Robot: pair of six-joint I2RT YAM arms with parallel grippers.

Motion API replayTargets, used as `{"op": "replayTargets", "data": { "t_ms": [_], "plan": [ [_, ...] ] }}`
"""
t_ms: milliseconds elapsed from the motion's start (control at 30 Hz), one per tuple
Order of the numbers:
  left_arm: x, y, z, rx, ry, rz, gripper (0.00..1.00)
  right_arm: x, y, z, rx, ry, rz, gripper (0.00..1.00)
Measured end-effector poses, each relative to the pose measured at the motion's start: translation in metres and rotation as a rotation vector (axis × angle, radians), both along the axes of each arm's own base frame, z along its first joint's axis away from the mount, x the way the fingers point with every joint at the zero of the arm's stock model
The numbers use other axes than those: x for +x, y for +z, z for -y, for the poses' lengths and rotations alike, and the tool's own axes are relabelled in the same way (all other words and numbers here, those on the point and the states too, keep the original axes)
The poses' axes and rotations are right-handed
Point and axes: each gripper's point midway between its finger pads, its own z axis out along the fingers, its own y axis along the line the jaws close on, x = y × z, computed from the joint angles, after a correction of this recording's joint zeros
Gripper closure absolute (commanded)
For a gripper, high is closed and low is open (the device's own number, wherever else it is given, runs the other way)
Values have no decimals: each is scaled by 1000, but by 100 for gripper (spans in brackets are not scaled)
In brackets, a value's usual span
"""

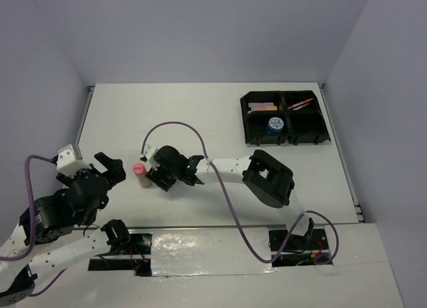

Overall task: Sort the stationery into containers
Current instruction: Pick up the stationery from the center of the board, then place the stationery in the storage box.

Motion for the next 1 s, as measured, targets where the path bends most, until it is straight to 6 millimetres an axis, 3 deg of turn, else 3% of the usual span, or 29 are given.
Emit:
{"op": "replayTargets", "data": {
  "t_ms": [100,133,333,433,500,567,633,733,800,867,1000],
  "plan": [
    [0,-1,1,10,-11,-4,1,3,0,1,-1,-20,19,66],
    [0,-1,2,9,-13,-4,1,4,1,1,0,-26,26,100],
    [1,0,4,4,-19,-4,1,16,6,28,-21,-112,65,100],
    [1,0,4,6,-23,-5,1,43,22,51,-12,-217,88,100],
    [1,0,4,15,-27,-6,1,77,37,77,1,-336,97,100],
    [1,1,5,14,-29,-3,1,120,51,116,11,-498,92,100],
    [2,2,6,8,-32,1,1,170,64,170,25,-692,98,100],
    [2,2,7,2,-34,4,1,222,73,261,22,-957,103,100],
    [2,3,7,2,-36,4,1,237,72,312,-2,-1083,96,100],
    [2,3,8,2,-36,4,1,241,71,346,-19,-1164,79,100],
    [3,2,8,20,-41,-2,1,238,71,365,-41,-1202,64,100]
  ]
}}
